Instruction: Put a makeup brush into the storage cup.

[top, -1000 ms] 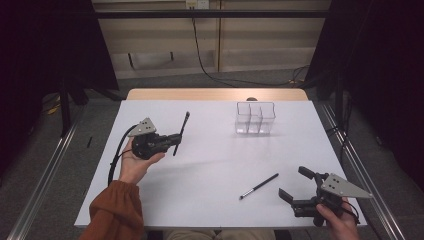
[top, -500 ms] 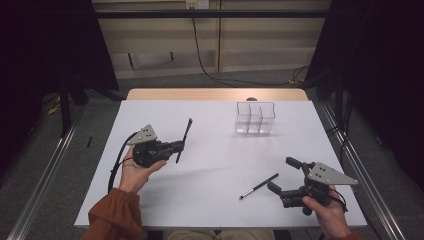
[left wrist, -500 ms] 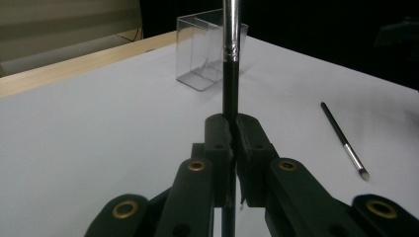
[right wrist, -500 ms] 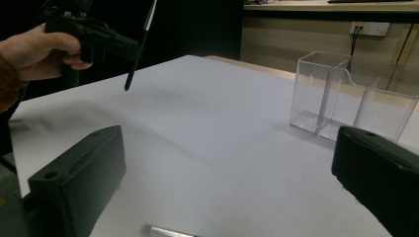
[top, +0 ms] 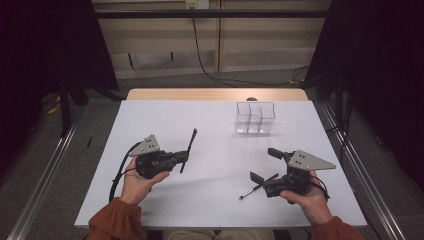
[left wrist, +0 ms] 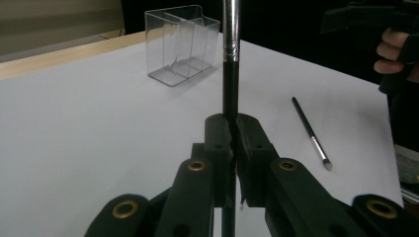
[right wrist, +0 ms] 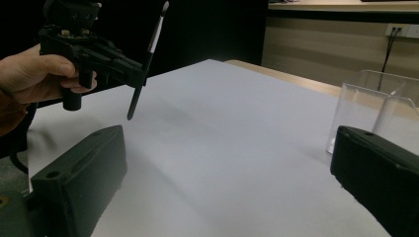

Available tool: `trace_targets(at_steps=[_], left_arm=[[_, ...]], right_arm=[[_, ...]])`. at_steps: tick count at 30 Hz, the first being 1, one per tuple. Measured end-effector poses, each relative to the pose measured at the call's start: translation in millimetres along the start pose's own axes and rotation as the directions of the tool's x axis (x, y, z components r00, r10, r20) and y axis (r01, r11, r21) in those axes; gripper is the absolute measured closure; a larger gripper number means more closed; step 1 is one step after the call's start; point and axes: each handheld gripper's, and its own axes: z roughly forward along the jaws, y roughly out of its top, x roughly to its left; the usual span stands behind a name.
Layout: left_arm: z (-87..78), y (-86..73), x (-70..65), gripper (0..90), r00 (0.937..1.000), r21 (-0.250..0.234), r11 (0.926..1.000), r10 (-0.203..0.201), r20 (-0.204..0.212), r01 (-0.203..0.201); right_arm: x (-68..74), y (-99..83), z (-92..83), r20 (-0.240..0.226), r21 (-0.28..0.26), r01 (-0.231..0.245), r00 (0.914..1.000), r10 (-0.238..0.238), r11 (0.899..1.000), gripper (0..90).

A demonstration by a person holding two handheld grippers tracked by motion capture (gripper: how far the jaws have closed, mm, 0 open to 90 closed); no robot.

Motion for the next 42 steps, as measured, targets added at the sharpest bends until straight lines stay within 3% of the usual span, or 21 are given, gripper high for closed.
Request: trace_targets(at_steps=[1,2,4,13,18,21,26,29,34,39,42], left_arm=[[1.8,-0.6,-1.8,84.7,0.9992,-0.017,0.9994,-0.030,0.027,0.031],[1.8,-0.6,-1.8,84.7,0.9992,-0.017,0.9994,-0.030,0.027,0.031],[5.1,-1.2,-6.5,84.7,0.9997,-0.002,0.9999,-0.011,0.024,0.011],[10.5,2.0,-17.6,84.7,0.9991,0.003,0.9999,-0.011,0.041,0.011],[18.5,9.3,-29.5,84.7,0.9981,-0.003,0.9999,0.014,0.060,-0.013],[23.3,11.2,-30.4,84.7,0.9978,-0.005,0.9999,0.014,0.065,-0.013],[31.6,17.4,-23.7,84.7,0.9984,0.001,0.9999,0.012,0.056,-0.012],[35.9,20.3,-22.9,84.7,0.9983,0.001,0.9999,0.015,0.056,-0.015],[41.3,16.4,-27.5,84.7,0.9978,-0.002,0.9999,0.017,0.064,-0.017],[47.5,8.0,-30.7,84.7,0.9966,0.015,0.9999,0.006,0.082,-0.007],[49.3,6.8,-32.9,84.7,0.9959,0.020,0.9997,0.011,0.090,-0.012]], right_arm=[[1.9,2.9,5.5,-0.018,-0.004,0.008,0.9998,-0.009,1.000,0.2],[1.9,2.9,5.5,-0.018,-0.004,0.008,0.9998,-0.009,1.000,0.2],[5.1,8.5,14.0,-0.047,0.002,0.020,0.9987,-0.020,1.000,0.8],[15.2,20.4,41.7,-0.116,0.016,0.041,0.9925,-0.039,0.999,1.6],[20.2,30.5,59.0,-0.156,0.003,0.036,0.9871,-0.035,0.999,7.9],[21.0,35.0,66.3,-0.169,-0.011,0.009,0.9855,-0.011,1.000,9.1],[20.6,38.7,74.8,-0.183,-0.012,0.012,0.9831,-0.014,1.000,13.2],[19.7,39.6,80.5,-0.165,-0.031,0.032,0.9857,-0.037,0.999,15.2],[16.9,35.0,89.4,-0.190,0.020,0.000,0.9818,0.004,1.000,24.5],[17.8,32.6,91.4,-0.196,0.046,0.005,0.9807,0.004,0.999,24.1],[18.7,31.0,92.4,-0.201,0.049,0.001,0.9796,0.009,0.999,18.7]])
